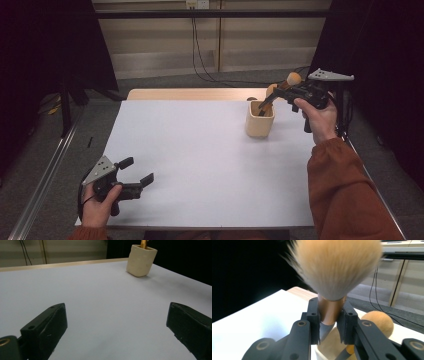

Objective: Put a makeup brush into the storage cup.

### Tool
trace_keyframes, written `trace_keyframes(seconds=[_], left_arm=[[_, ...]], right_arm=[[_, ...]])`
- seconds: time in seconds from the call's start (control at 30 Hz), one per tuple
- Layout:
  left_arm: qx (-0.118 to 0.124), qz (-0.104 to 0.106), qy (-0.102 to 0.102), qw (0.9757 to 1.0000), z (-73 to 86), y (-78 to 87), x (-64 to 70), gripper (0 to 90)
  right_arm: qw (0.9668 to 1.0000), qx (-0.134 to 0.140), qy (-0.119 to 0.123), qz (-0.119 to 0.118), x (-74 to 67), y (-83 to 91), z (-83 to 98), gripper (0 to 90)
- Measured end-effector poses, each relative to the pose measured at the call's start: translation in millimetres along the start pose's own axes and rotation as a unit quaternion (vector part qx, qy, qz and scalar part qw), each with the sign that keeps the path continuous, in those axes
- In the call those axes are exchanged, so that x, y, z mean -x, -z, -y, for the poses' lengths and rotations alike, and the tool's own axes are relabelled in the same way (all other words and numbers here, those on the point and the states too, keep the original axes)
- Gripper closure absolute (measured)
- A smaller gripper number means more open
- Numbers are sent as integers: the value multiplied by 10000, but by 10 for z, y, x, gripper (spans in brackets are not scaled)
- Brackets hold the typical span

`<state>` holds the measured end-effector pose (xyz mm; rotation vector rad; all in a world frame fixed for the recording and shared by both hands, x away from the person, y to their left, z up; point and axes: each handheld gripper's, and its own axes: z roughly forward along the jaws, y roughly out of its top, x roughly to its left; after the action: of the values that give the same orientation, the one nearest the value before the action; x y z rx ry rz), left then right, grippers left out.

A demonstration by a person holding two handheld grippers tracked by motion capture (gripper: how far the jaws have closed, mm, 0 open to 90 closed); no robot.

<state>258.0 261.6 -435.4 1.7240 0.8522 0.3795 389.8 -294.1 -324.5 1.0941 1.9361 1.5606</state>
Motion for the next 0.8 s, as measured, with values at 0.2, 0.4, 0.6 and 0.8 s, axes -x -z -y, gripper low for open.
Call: trace_keyframes(seconds=[0.2,0.4,0.6,0.8], left_arm=[[5,-18,-3,10000,-3,3,-2,33],[-11,-38,-32,10000,-6,11,-1,33],[-11,-45,-34,10000,-5,6,-5,33],[-38,-10,-32,10000,-3,6,-1,33]], right_arm=[[9999,-139,-9,39,39,-68,44,746],[9997,-230,-21,9,44,-121,81,746],[9994,-329,-66,30,74,-174,156,746],[9991,-404,-142,66,110,-231,242,746]])
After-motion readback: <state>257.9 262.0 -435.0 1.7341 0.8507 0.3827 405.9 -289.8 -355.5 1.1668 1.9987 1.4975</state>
